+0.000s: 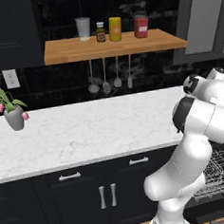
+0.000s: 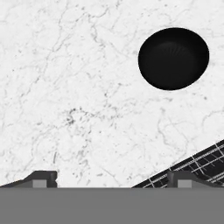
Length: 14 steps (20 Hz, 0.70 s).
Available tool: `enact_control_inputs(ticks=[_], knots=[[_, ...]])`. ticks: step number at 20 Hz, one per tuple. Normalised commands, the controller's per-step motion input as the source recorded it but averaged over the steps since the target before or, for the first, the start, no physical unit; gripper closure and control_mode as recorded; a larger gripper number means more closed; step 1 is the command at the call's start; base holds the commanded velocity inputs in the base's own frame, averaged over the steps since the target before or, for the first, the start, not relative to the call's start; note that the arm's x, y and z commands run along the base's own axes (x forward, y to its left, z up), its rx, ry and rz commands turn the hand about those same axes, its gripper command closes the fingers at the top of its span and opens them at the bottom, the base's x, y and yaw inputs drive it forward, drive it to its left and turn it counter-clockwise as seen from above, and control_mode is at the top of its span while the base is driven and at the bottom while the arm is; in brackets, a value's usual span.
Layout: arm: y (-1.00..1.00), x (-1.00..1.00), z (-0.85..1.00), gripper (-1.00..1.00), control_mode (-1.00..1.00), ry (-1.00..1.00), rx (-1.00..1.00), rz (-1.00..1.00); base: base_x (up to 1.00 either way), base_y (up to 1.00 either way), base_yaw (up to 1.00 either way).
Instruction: Pick up the cup and bowl from the counter, place them in the dishwasher, and close the dishwasher door.
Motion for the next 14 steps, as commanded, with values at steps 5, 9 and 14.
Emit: enact_control_inputs(ticks=[5,9,14], knots=[[-0.09,0.0,-0.02,-1.0,-1.0,0.0,-0.05,0.05,0.0,0.0,0.0],[-0.3,0.0,0.13,-1.0,-1.0,0.0,-0.13,0.22,0.0,0.0,0.0],[-0.39,0.32,0.0,-1.0,-1.0,0.14,-0.03,0.26,0.0,0.0,0.0]])
